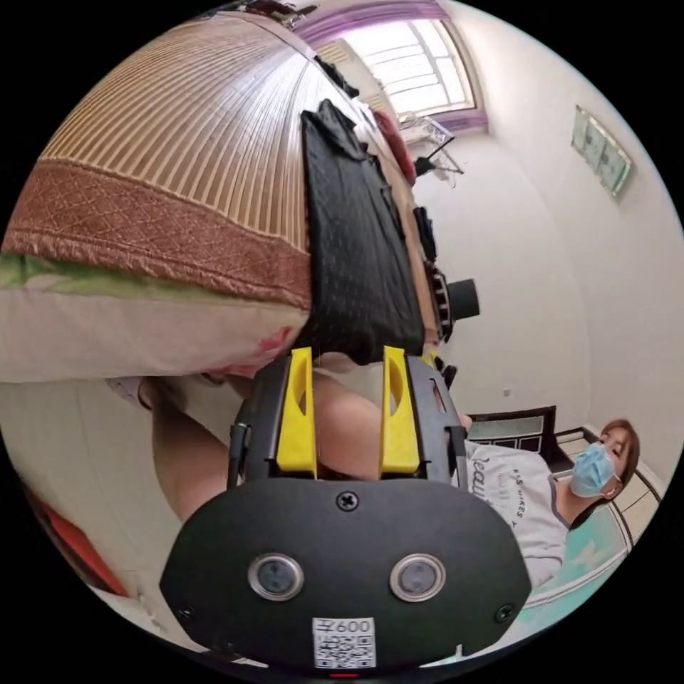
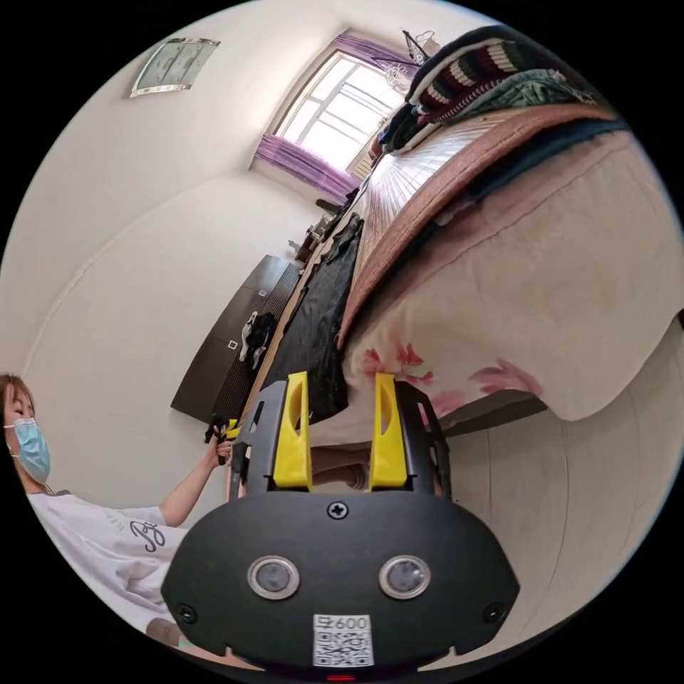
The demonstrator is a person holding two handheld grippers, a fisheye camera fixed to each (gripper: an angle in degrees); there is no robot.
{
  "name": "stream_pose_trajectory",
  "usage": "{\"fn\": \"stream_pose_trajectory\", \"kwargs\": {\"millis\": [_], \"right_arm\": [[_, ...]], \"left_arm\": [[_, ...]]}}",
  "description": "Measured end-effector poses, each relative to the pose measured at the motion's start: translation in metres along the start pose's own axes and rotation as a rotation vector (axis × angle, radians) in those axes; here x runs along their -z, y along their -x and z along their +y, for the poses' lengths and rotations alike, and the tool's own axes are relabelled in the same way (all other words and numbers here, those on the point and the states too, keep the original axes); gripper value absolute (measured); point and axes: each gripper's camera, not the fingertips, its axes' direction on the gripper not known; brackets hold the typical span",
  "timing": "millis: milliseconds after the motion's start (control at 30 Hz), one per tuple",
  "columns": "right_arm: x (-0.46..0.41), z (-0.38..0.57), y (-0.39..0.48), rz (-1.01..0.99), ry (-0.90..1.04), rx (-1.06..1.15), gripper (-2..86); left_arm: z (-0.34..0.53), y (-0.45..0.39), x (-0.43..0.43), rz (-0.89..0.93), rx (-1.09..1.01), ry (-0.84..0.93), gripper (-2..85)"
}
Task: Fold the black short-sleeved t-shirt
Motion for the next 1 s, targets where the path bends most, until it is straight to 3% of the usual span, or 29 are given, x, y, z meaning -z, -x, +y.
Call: {"fn": "stream_pose_trajectory", "kwargs": {"millis": [500, 700, 867, 1000], "right_arm": [[-0.009, -0.025, -0.015, 0.233, 0.063, 0.078, 9.5], [0.004, -0.032, -0.042, 0.101, 0.067, 0.024, 9.0], [-0.008, -0.053, -0.076, -0.029, 0.240, 0.010, 8.8], [-0.008, -0.062, -0.094, -0.075, 0.201, -0.008, 8.1]], "left_arm": [[-0.047, 0.083, 0.019, 0.040, -0.022, -0.005, 14.6], [-0.064, 0.130, -0.002, 0.252, -0.019, 0.003, 13.5], [-0.067, 0.160, -0.008, 0.333, -0.057, -0.010, 11.4], [-0.073, 0.175, -0.017, 0.388, -0.070, 0.013, 11.0]]}}
